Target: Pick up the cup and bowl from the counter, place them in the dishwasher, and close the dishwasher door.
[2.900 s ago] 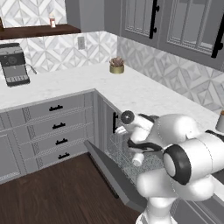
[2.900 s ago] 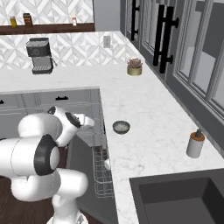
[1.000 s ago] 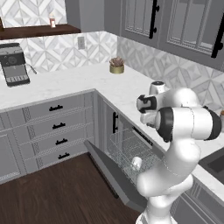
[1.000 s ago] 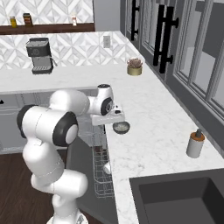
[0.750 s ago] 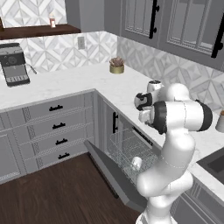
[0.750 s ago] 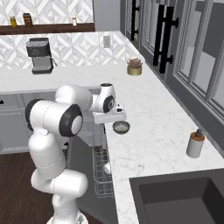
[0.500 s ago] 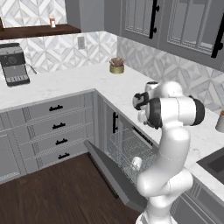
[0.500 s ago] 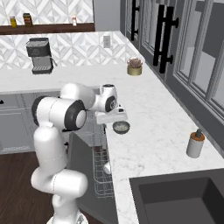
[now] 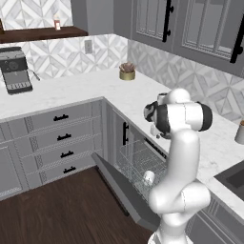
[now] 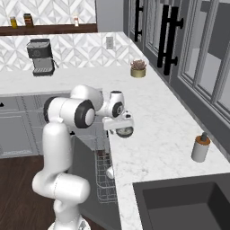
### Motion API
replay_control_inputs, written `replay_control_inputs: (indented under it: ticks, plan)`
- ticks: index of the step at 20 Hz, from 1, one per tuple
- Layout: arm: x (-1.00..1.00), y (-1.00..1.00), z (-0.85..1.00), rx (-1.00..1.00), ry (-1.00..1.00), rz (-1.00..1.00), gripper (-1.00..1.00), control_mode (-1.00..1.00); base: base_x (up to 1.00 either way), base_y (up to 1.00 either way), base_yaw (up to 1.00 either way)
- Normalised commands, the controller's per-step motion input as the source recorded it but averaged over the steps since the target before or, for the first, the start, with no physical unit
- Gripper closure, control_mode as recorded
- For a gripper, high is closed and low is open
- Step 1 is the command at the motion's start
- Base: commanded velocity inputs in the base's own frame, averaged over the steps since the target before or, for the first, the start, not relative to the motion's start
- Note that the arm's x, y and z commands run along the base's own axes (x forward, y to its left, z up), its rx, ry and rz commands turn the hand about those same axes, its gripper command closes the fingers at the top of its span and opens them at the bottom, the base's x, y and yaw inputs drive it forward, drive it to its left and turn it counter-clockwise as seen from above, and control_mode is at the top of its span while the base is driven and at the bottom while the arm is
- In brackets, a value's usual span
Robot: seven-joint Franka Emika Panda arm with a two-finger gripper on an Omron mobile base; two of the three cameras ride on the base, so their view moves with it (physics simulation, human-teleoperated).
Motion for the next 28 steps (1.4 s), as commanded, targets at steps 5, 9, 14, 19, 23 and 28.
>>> replay_control_inputs:
  ticks: [5,9,14,19,23,28]
  plan:
    - [0.17,-0.12,-0.35,0.0,0.01,0.07,-1.0,-1.0,0.0,0.0,0.0]
    - [0.0,0.0,-0.24,0.0,0.0,0.03,1.0,-1.0,0.0,0.0,0.0]
    - [-0.05,0.0,0.0,0.0,-0.01,0.0,1.0,-1.0,0.0,0.0,0.0]
    - [-0.52,0.49,0.08,0.0,-0.08,0.0,1.0,-1.0,0.0,0.0,0.0]
    - [-0.8,0.88,0.31,-0.02,-0.21,0.0,1.0,-1.0,0.0,0.0,0.0]
    - [-1.0,0.76,0.01,0.0,-0.2,-0.01,1.0,-1.0,0.0,0.0,0.0]
